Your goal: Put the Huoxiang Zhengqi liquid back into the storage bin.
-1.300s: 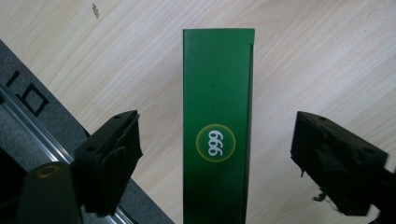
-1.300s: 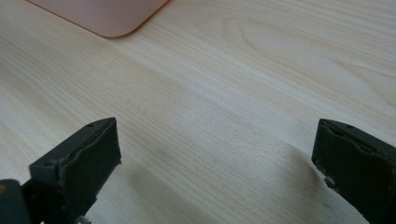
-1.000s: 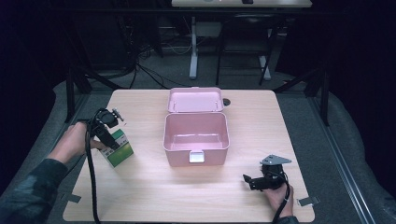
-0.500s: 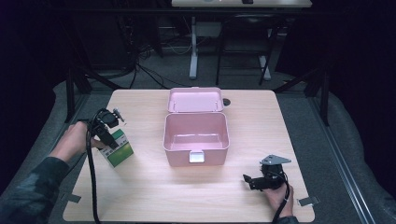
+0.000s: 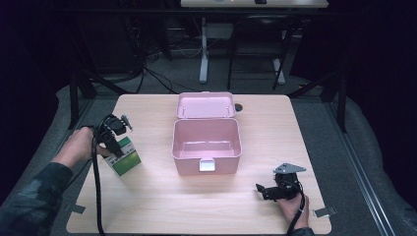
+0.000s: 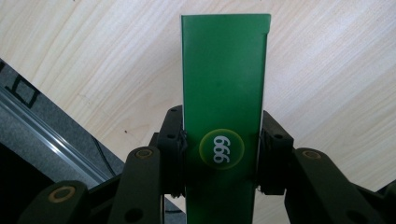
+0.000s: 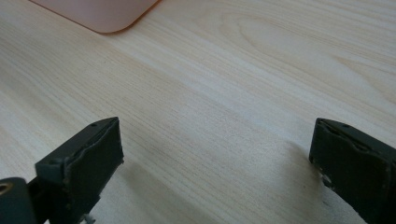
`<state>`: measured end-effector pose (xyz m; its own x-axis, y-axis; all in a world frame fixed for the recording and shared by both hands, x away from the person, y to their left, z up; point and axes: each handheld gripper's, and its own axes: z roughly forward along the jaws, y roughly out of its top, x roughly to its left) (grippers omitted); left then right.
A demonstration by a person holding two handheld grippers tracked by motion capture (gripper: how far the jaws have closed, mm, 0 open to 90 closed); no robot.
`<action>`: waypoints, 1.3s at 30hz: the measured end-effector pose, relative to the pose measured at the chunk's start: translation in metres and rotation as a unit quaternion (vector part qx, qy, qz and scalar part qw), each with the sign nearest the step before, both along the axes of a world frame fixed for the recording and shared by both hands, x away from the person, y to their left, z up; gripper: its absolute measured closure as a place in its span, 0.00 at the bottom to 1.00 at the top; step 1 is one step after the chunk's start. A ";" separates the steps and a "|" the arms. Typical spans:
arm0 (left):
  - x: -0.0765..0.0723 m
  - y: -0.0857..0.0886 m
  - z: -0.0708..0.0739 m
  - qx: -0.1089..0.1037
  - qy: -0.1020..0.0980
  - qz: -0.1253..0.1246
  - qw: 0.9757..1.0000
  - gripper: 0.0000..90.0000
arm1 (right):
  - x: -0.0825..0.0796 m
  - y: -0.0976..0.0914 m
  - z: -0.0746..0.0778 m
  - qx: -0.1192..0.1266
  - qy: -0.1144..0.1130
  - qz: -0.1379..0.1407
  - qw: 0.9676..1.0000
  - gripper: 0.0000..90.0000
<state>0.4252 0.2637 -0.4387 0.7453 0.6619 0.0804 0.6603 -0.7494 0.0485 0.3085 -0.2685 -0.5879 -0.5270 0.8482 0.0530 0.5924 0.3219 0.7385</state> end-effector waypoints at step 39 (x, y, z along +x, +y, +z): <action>-0.002 -0.016 0.018 0.025 0.017 -0.044 0.999 0.70 | 0.000 0.000 0.000 0.000 0.003 0.000 1.000 0.02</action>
